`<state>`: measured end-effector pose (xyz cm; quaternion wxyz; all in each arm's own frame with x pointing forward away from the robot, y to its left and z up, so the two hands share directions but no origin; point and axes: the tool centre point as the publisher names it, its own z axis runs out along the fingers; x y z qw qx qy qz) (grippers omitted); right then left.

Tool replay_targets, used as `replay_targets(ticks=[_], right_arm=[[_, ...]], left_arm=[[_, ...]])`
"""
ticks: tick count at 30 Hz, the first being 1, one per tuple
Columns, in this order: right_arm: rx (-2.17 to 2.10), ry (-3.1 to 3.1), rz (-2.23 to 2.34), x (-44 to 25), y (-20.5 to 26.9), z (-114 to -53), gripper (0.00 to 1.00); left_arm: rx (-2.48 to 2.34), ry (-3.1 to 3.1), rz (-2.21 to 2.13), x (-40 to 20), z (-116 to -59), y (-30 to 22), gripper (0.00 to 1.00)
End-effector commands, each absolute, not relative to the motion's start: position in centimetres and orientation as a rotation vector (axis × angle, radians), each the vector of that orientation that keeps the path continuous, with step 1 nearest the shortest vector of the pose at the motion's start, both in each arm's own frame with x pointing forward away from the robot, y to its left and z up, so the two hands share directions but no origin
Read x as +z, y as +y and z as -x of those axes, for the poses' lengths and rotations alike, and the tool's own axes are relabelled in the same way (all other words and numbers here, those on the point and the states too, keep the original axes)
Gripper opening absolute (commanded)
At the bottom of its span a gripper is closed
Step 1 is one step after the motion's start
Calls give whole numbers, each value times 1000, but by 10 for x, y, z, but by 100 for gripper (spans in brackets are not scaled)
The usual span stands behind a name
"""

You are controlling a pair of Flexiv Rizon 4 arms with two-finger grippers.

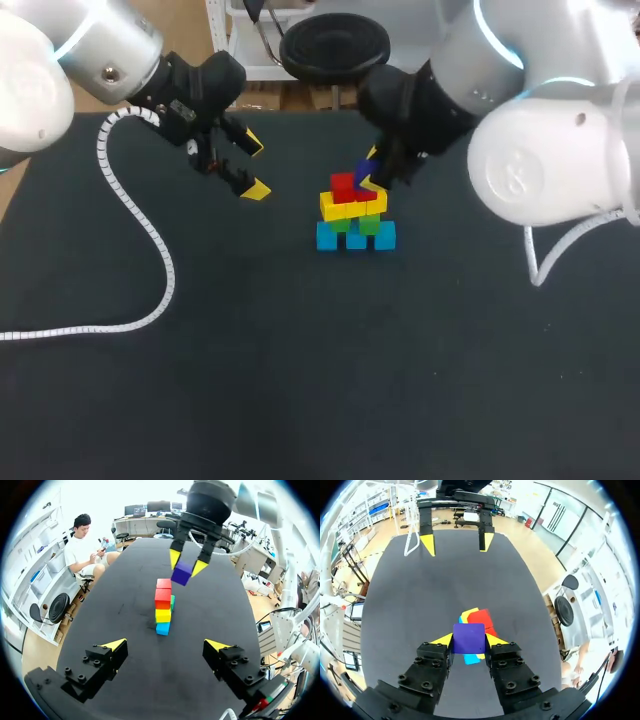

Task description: Place the blue cubes, place green cubes on the blue cubes, place the yellow cubes on the green cubes, then place the red cubes on the yellow cubes, and place purple cube on the red cubes.

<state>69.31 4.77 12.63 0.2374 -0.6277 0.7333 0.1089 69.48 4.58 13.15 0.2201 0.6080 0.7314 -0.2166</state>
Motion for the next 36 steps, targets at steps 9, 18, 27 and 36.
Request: replay_targets(ticks=[9, 18, 27, 36], right_arm=[[321, 2039, 1815, 128, 57, -714, 0], [297, 2051, 1856, 120, 54, -713, 0], [284, 2020, 1899, 114, 57, -719, 0], [271, 2002, 1927, 111, 59, -723, 0]], left_arm=[[-603, 2020, -1686, 131, -697, 46, 100], [-603, 2020, -1686, 131, -697, 46, 100], [-603, 2020, -1686, 131, -697, 46, 100], [-603, 2020, -1686, 131, -697, 46, 100]])
